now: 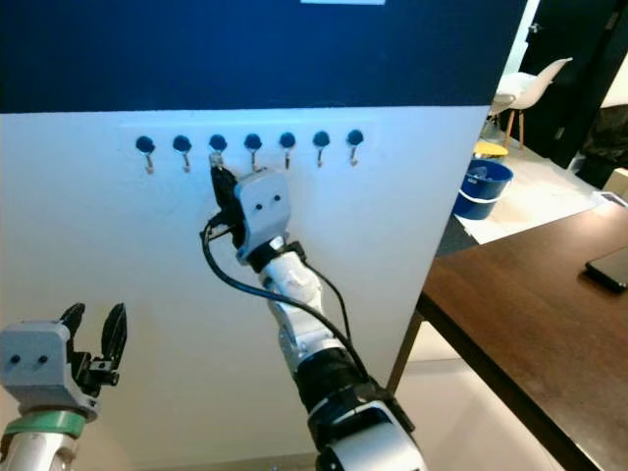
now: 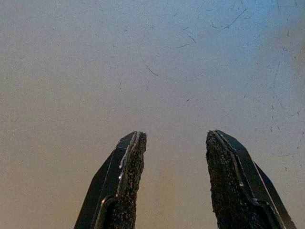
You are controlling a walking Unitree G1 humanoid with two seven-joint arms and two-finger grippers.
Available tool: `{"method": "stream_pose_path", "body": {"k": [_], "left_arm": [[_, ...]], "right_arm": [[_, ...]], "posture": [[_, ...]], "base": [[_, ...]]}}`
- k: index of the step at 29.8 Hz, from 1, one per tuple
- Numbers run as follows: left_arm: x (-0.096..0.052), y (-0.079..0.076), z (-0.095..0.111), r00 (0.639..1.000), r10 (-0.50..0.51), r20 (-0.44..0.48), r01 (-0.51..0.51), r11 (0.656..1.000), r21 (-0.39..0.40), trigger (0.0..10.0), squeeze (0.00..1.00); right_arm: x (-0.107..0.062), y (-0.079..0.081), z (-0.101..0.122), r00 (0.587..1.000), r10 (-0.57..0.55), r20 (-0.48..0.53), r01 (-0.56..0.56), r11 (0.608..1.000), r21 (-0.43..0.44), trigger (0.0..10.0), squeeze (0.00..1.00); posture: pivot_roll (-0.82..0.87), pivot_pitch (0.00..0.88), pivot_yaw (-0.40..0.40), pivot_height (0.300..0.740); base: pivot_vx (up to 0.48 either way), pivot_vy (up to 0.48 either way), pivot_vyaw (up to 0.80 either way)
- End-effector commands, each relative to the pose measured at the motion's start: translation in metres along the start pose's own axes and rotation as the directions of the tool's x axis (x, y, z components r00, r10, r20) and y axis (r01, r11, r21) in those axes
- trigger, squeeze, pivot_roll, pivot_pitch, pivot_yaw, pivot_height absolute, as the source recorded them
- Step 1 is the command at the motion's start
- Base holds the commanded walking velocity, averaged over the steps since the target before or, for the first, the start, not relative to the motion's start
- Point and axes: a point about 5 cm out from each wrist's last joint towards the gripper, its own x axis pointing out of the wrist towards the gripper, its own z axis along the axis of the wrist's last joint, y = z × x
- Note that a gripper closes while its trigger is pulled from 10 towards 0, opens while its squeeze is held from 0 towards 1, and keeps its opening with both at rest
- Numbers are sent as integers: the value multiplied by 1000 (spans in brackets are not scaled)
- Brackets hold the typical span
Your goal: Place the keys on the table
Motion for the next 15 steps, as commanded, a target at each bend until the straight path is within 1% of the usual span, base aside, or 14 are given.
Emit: {"method": "stream_pose_path", "body": {"k": [1,2,3,4,5,6,7,8,9,10,11,12,14,15], "left_arm": [[-2,3,1,1000,6,11,-6,1000,1,10000,0],[-2,3,1,1000,6,11,-6,1000,1,10000,0],[-2,3,1,1000,6,12,-6,1000,0,10000,0],[-1,3,1,1000,6,12,-6,1000,-1,10000,0],[-1,3,1,1000,6,12,-6,1000,-1,10000,0],[-1,3,1,1000,6,12,-6,1000,-1,10000,0],[-1,2,1,1000,7,12,-7,1000,-2,10000,0],[-1,2,1,1000,7,12,-7,1000,-2,10000,0],[-1,2,2,1000,8,13,-8,1000,-2,10000,0],[-1,2,2,1000,8,13,-8,1000,-2,10000,0],[-1,3,2,1000,9,14,-9,1000,-3,10000,0],[-1,3,2,1000,9,14,-9,1000,-3,10000,0],[-3,2,1,1000,9,11,-9,1000,-3,10000,0],[-3,2,1,1000,9,11,-9,1000,-3,10000,0]], "right_arm": [[12,17,21,990,77,122,-79,997,9,0,0],[12,17,21,990,77,122,-79,997,9,0,0],[8,30,23,970,196,143,-196,980,-13,0,0],[4,35,21,960,238,145,-238,971,-16,0,0],[4,35,21,960,238,145,-238,971,-16,0,0],[-2,39,19,955,260,143,-261,965,-15,0,0],[-9,41,14,954,267,134,-269,963,-7,0,0],[-9,41,14,954,267,134,-269,963,-7,0,0],[-17,42,10,956,268,121,-271,963,1,0,0],[-17,42,10,956,268,121,-271,963,1,0,0],[-22,43,6,959,262,108,-265,964,8,0,0],[-22,43,6,959,262,108,-265,964,8,0,0],[-39,38,-4,978,202,60,-204,978,35,0,0],[-39,38,-4,978,202,60,-204,978,35,0,0]], "posture": [[-109,0,60,740],[-109,0,60,740],[-112,0,61,740],[-110,0,59,740],[-110,0,59,740],[-110,0,59,740],[-107,0,56,740],[-107,0,56,740],[-107,0,56,740],[-107,0,56,740],[-107,0,57,740],[-107,0,57,740],[-107,0,57,740],[-107,0,57,740]], "base": [[0,0,0],[0,0,0],[0,0,0],[0,0,0],[0,0,0],[0,0,0],[0,0,0],[0,0,0],[0,0,0],[0,0,0],[0,0,0],[0,0,0],[0,0,0],[0,0,0]]}}
